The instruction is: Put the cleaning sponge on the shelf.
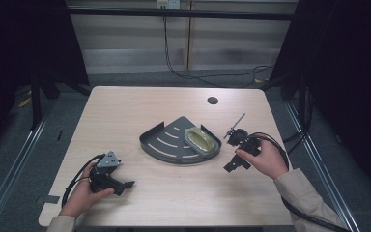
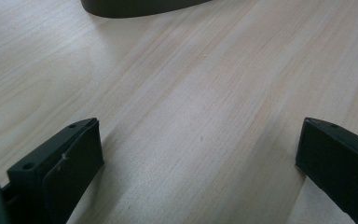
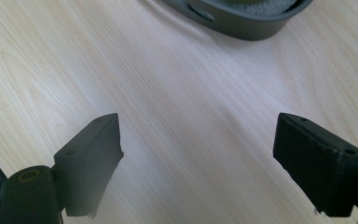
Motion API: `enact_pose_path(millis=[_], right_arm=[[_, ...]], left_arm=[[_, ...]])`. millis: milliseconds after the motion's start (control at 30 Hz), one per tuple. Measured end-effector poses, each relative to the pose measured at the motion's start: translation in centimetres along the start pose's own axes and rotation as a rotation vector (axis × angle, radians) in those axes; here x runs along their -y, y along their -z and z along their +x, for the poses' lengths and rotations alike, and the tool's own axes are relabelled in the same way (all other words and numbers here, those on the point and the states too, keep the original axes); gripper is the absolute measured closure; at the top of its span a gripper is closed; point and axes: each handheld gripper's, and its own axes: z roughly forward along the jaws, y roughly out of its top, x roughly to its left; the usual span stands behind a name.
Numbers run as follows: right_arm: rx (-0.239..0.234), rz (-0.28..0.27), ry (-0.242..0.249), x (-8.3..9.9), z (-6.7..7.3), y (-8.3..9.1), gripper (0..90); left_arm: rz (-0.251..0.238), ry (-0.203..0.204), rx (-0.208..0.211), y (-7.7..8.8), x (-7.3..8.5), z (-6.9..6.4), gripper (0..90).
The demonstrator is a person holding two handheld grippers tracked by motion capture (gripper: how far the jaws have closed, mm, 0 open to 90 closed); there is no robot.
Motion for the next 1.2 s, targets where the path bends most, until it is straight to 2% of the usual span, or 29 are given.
enact_pose_path(millis=[233,433,667,833,867,1200], right_arm=[[0.006,-0.005,-0.019,1.5,-0.4,-0.4,15.2],[-0.012,-0.019,-0.036,2.7,-0.9,-0.8,15.2],[-0.016,-0.031,-0.057,3.7,-0.9,-1.4,15.2],[-0.009,-0.03,-0.043,4.2,-0.8,-1.7,15.2],[-0.007,-0.03,-0.054,4.3,-0.8,-1.8,15.2],[0.002,-0.035,-0.049,5.5,-1.0,-2.6,15.2]], left_arm=[[-0.001,0.0,0.0,0.0,0.0,0.0,0.0],[-0.001,0.0,0.0,0.0,0.0,0.0,0.0],[-0.001,0.001,0.001,0.0,0.0,0.0,0.0],[-0.002,0.001,0.0,0.0,0.0,0.0,0.1],[-0.001,0.0,-0.001,0.0,0.0,0.0,0.1],[0.0,0.003,0.001,0.0,0.0,0.0,0.1]])
